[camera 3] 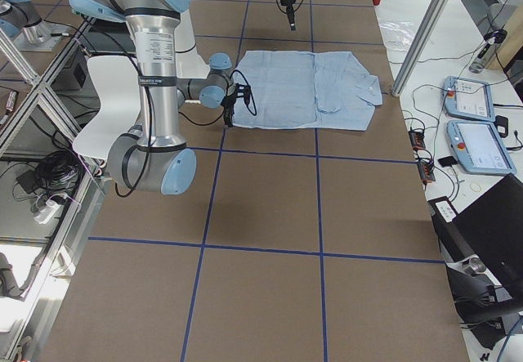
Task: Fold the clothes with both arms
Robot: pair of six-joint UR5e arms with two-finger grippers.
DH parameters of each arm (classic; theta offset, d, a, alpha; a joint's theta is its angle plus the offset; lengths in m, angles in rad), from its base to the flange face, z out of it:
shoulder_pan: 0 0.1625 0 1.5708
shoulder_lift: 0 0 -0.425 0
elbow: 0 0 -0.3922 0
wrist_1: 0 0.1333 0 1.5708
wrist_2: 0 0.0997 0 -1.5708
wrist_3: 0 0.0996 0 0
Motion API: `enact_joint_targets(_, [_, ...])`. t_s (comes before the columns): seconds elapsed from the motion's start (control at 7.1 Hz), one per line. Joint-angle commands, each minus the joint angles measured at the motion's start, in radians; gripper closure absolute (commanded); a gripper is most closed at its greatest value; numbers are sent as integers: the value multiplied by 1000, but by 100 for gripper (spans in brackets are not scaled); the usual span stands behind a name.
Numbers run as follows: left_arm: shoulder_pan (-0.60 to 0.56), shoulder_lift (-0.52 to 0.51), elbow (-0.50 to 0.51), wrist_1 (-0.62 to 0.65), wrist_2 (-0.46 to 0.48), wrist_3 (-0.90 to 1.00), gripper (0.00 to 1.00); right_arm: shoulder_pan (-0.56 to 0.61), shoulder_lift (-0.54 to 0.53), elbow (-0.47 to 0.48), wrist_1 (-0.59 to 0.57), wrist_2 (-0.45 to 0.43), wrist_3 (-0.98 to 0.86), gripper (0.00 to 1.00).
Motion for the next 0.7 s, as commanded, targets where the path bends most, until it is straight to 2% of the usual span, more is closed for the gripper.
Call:
enact_joint_targets(0.0, [2, -4, 1, 1, 1, -3, 1, 6, -3, -3, -5, 2, 0, 33])
enact_joint_targets(0.56, [3, -4, 3, -1, 0, -8, 1, 22, -1, -13, -15, 2, 0, 33])
